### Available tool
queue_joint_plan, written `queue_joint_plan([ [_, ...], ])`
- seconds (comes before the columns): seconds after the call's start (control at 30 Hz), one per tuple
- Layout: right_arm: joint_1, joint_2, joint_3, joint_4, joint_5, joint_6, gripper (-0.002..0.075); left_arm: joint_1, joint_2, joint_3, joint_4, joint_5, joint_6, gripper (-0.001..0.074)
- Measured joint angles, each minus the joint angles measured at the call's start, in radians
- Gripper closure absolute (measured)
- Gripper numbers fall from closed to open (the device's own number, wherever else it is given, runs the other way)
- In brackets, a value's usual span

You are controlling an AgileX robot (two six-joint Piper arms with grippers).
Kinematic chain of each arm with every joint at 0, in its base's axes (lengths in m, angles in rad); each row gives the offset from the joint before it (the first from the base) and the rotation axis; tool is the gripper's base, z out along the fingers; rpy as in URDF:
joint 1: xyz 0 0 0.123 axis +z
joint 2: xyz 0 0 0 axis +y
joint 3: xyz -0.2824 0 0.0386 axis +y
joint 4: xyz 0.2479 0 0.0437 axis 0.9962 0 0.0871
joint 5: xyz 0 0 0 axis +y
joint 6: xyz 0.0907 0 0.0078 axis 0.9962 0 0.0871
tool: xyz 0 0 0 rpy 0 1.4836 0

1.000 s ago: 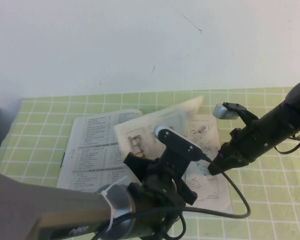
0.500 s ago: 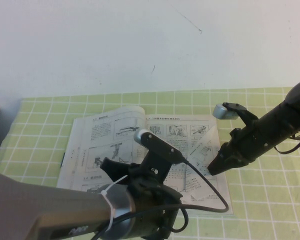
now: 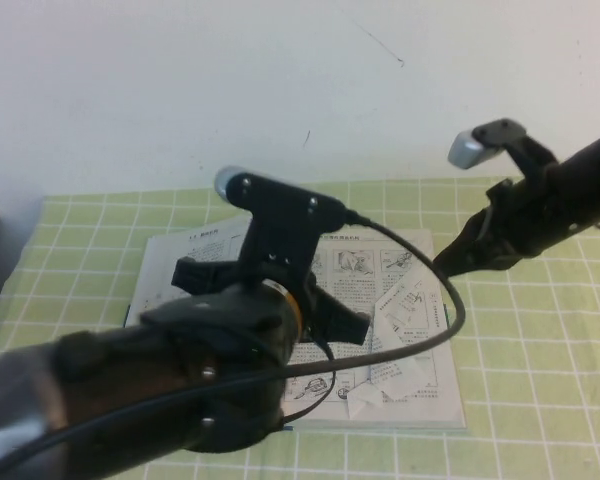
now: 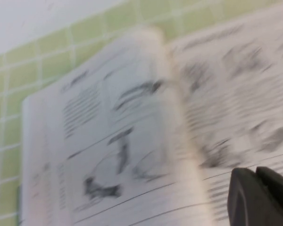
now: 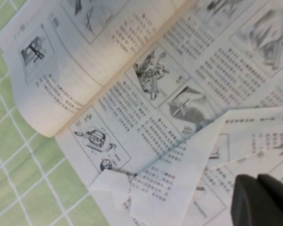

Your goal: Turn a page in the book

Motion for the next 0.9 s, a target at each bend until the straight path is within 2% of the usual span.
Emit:
queue_joint_plan([
  [0.17, 0.000, -0.175, 0.000, -0.155, -0.020, 0.075, 0.0728, 0.000, -0.186, 0.000, -0.166, -0.150, 0.164, 0.0738],
  [0.23, 0.000, -0.235, 0.000, -0.246, -0.021, 0.135, 0.0728, 0.000, -0.265, 0.000, -0.281, -0.187, 0.288, 0.0738],
  [0.4, 0.000, -0.387, 0.000, -0.477, -0.019, 0.283, 0.0728, 0.000, -0.420, 0.002, -0.570, -0.180, 0.611, 0.0738],
  [0.6, 0.000, -0.554, 0.002, -0.642, 0.000, 0.423, 0.0728, 0.000, -0.569, 0.002, -0.870, -0.104, 0.951, 0.0738],
  [0.73, 0.000, -0.671, 0.018, -0.713, 0.019, 0.474, 0.0728, 0.000, -0.656, 0.002, -0.870, 0.001, 1.057, 0.0738],
  [0.9, 0.000, -0.851, 0.142, -0.740, -0.007, 0.516, 0.0728, 0.000, -0.736, 0.023, -0.773, 0.027, 1.059, 0.0738],
])
